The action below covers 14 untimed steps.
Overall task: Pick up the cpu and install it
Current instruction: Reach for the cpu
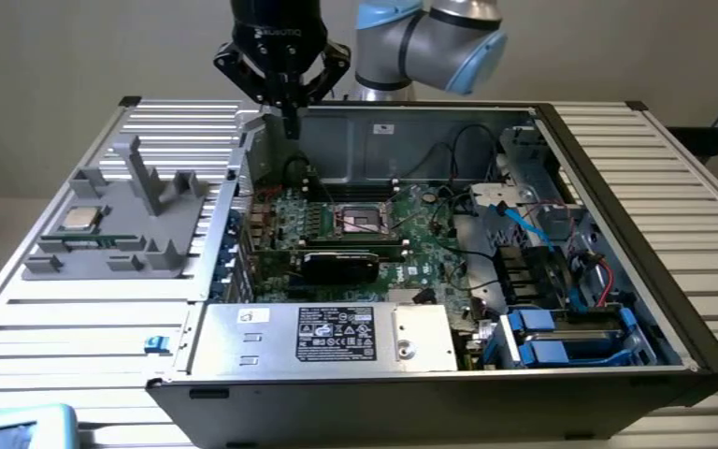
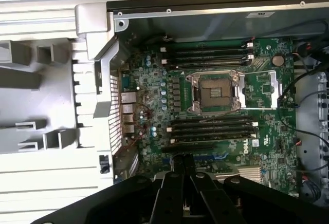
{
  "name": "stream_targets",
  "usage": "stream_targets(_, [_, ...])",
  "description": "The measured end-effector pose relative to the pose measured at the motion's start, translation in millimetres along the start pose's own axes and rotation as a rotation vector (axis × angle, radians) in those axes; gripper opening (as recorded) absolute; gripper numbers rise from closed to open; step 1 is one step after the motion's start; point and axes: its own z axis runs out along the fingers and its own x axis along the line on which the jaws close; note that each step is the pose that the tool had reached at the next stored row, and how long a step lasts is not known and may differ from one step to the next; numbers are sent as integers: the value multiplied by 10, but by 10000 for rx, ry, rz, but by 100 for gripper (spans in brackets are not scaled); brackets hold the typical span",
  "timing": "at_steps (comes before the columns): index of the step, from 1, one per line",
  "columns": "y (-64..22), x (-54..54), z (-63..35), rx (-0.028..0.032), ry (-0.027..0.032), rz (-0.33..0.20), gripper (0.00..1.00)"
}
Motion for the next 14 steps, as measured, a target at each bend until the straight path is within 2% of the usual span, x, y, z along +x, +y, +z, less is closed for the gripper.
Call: stream_targets(14, [-13,635,-7,0,-1,0,11])
